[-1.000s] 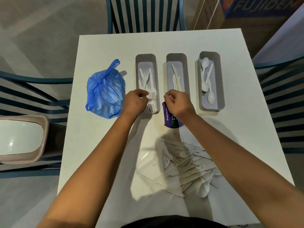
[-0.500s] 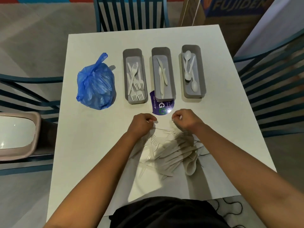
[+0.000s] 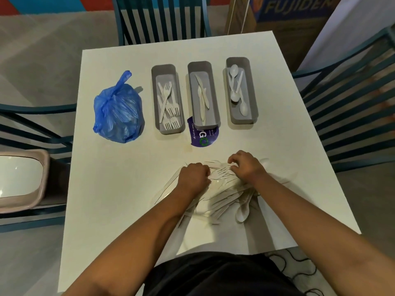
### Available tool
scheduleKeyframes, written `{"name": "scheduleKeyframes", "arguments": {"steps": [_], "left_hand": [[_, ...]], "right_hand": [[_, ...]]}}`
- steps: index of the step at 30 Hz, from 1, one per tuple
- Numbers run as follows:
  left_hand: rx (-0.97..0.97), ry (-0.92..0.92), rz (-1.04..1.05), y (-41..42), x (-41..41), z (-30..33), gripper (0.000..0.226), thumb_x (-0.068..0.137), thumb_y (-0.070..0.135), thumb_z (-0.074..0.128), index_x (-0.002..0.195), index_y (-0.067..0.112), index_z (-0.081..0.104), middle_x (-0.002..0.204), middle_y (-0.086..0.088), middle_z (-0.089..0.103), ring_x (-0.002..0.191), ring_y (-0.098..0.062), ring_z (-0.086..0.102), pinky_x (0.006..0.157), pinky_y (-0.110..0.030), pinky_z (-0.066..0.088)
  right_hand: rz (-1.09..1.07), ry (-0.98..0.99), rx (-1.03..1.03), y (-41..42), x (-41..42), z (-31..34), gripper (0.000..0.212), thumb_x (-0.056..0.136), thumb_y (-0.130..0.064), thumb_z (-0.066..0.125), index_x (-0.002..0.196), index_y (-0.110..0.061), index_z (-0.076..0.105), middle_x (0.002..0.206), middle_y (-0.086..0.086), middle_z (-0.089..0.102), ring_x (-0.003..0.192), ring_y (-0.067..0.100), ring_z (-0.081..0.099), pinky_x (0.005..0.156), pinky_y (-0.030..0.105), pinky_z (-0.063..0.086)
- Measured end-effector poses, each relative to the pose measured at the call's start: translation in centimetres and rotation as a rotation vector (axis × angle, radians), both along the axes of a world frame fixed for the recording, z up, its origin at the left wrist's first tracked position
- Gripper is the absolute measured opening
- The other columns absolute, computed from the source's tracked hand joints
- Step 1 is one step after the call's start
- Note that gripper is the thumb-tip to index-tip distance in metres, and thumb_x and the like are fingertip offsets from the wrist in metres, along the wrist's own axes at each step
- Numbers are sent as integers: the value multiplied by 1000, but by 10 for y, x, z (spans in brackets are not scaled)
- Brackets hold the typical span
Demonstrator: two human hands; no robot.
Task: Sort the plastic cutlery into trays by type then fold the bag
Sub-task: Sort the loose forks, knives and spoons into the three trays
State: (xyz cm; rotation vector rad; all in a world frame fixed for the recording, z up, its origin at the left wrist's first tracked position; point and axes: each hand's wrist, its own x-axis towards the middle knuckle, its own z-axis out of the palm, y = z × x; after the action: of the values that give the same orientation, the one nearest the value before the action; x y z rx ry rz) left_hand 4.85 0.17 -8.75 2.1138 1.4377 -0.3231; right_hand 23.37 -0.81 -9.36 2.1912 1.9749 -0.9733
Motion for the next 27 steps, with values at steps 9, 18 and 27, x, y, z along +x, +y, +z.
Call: {"name": "scheduleKeyframes", "arguments": {"steps": [9, 18, 27], "left_hand": [[47, -42, -31, -6, 4, -4, 29, 88, 39, 57, 110, 20, 59, 111, -2, 64, 106, -25, 57, 85, -33, 39], [50, -39, -3, -9, 12, -8, 20, 90, 31, 56, 104, 18, 61, 113, -4, 61, 109, -26, 55, 91, -35, 36], [51, -41, -19, -12, 23, -4, 40, 89, 38, 58, 124, 19, 52, 121, -4, 58, 114, -26, 54, 97, -39, 33]], "right_hand": [[-26, -22, -39, 3, -11, -1, 23, 92, -14, 55, 114, -17, 59, 111, 6, 61, 98, 23, 58, 89, 33, 44], [-69, 25, -80, 2, -12, 2, 17, 95, -15, 48, 105, -12, 62, 111, 7, 62, 98, 25, 58, 87, 33, 45], [-194, 116, -52, 5, -17, 6, 14, 94, -5, 45, 102, -5, 56, 105, 14, 59, 87, 22, 52, 74, 26, 40]]}}
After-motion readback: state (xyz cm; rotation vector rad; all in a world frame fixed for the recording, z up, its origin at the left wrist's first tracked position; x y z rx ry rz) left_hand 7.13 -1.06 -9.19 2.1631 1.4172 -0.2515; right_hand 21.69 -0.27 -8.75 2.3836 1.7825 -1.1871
